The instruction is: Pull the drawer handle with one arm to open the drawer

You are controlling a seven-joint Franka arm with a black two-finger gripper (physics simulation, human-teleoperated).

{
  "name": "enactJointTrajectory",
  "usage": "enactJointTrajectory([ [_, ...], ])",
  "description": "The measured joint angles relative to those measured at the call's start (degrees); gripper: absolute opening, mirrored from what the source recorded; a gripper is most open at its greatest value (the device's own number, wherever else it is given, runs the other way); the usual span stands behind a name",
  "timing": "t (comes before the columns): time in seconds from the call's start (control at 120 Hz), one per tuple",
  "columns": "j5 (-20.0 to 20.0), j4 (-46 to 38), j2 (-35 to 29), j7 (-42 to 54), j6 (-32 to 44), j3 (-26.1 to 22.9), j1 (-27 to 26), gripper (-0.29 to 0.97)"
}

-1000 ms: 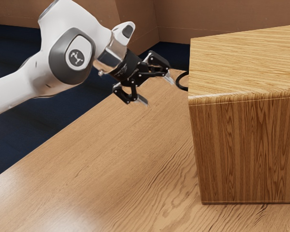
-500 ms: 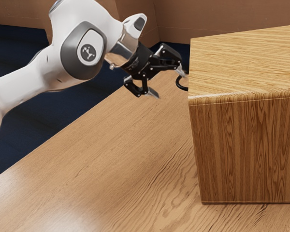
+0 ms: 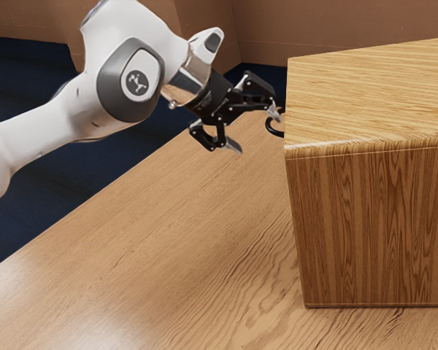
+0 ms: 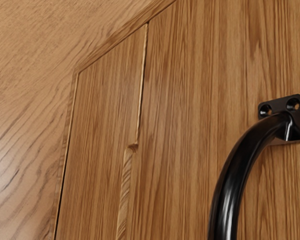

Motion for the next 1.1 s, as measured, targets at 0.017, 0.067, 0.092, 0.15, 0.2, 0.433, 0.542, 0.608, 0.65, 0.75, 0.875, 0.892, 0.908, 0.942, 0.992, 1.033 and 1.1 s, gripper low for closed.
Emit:
enactJointTrajectory([
  [0.017,0.0,0.0,0.0,0.0,0.0,0.0,0.0,0.68],
  [0.067,0.0,0.0,0.1,0.0,0.0,0.0,0.0,0.68],
  [0.092,0.0,0.0,0.2,0.0,0.0,0.0,0.1,0.68],
  [0.15,0.0,0.0,0.4,-0.1,0.0,0.0,0.2,0.68],
  [0.2,0.0,0.0,0.7,-0.1,0.0,0.0,0.2,0.68],
  [0.433,0.0,-0.1,1.3,-0.1,0.0,-0.1,0.9,0.68],
  [0.542,0.0,-0.1,1.8,-0.2,0.0,-0.1,0.9,0.68],
  [0.608,0.0,-0.1,1.9,-0.2,0.0,0.0,0.9,0.68],
  [0.65,0.0,-0.2,1.8,-0.2,0.0,0.1,0.8,0.68],
  [0.75,0.2,-0.6,1.4,-0.2,0.0,0.6,0.9,0.68],
  [0.875,0.3,-1.3,0.5,-0.2,0.0,1.3,0.8,0.68],
  [0.892,0.3,-1.4,0.5,-0.2,0.0,1.4,0.8,0.68],
  [0.908,0.3,-1.5,0.4,-0.2,0.0,1.5,0.8,0.68],
  [0.942,0.3,-1.8,0.2,-0.1,0.0,1.6,0.8,0.68],
  [0.992,0.4,-2.3,-0.2,-0.1,0.0,2.0,0.7,0.68],
  [1.033,0.5,-2.7,-0.6,-0.1,0.0,2.2,0.7,0.68],
  [1.1,0.6,-3.4,-1.3,-0.1,-0.1,2.4,0.8,0.68],
])
